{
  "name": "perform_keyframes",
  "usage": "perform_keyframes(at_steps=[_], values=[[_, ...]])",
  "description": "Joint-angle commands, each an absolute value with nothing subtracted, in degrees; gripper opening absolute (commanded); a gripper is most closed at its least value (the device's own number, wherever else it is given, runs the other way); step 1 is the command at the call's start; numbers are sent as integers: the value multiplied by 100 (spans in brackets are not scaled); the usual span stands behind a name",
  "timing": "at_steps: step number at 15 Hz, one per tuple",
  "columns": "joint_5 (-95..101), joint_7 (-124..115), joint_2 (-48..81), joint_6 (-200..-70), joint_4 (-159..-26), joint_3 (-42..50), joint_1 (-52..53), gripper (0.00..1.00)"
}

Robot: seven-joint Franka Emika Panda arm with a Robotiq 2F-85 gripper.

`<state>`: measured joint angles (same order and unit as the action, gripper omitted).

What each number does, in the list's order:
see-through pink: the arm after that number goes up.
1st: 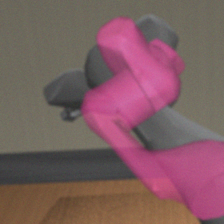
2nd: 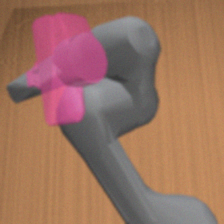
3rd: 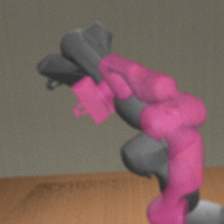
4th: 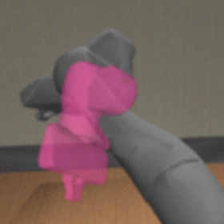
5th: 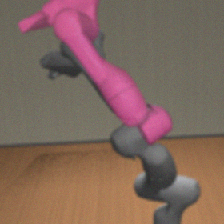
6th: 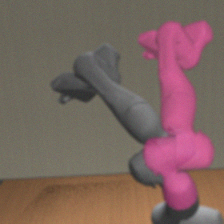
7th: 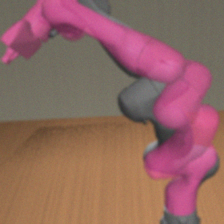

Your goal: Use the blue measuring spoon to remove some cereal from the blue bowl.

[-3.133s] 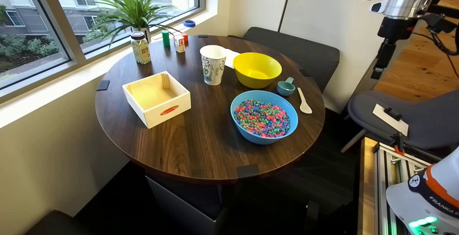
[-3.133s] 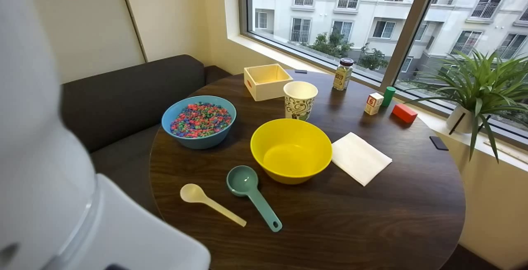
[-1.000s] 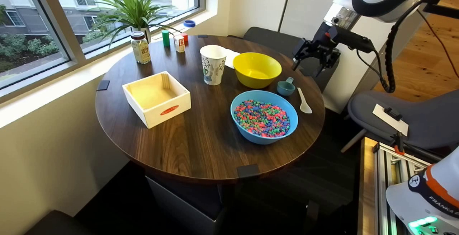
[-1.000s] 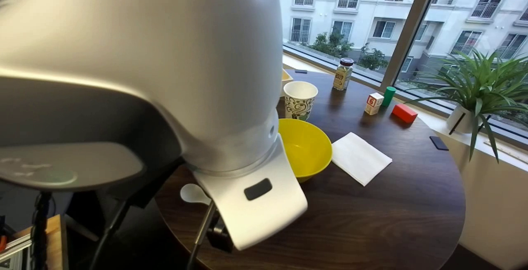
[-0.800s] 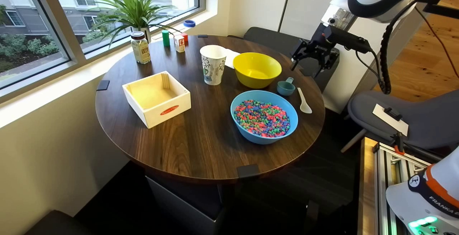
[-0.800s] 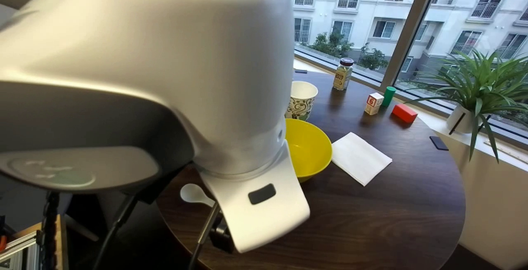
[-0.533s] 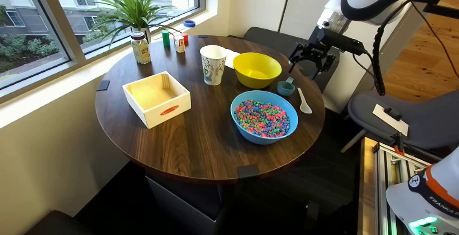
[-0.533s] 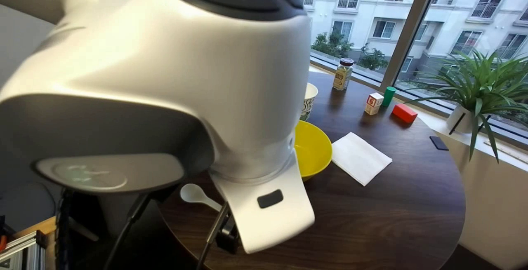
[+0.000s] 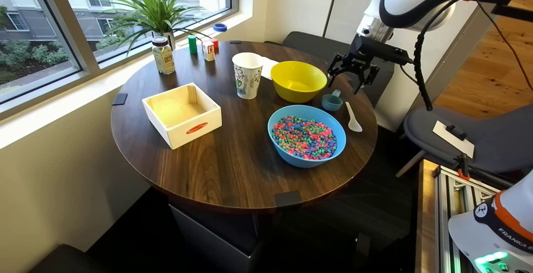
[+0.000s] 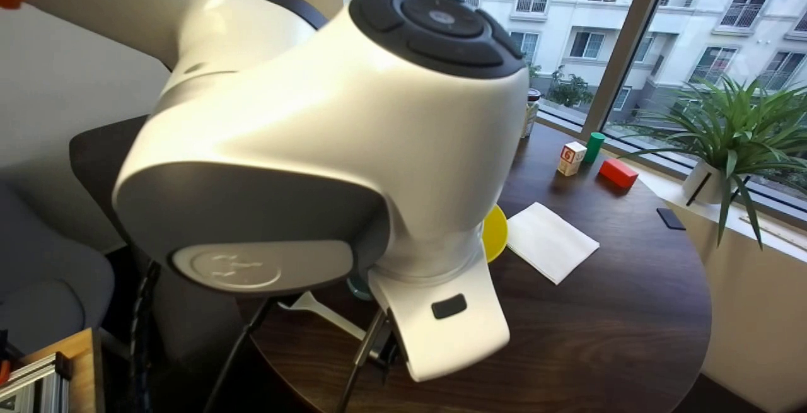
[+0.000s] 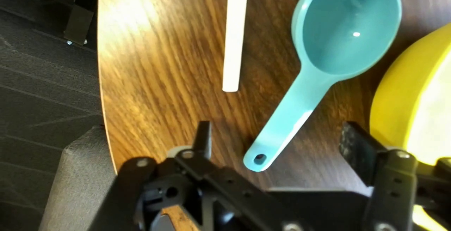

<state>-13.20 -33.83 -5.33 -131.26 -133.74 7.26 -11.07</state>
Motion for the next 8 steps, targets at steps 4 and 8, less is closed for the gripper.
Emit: perform_keyframes(at_steps=[4,8], values=[[-1513,-3568,-127,-13054,-13019,737,-975,76],[-1532,-3588,-68,-13028,-12957,715,-894,50]])
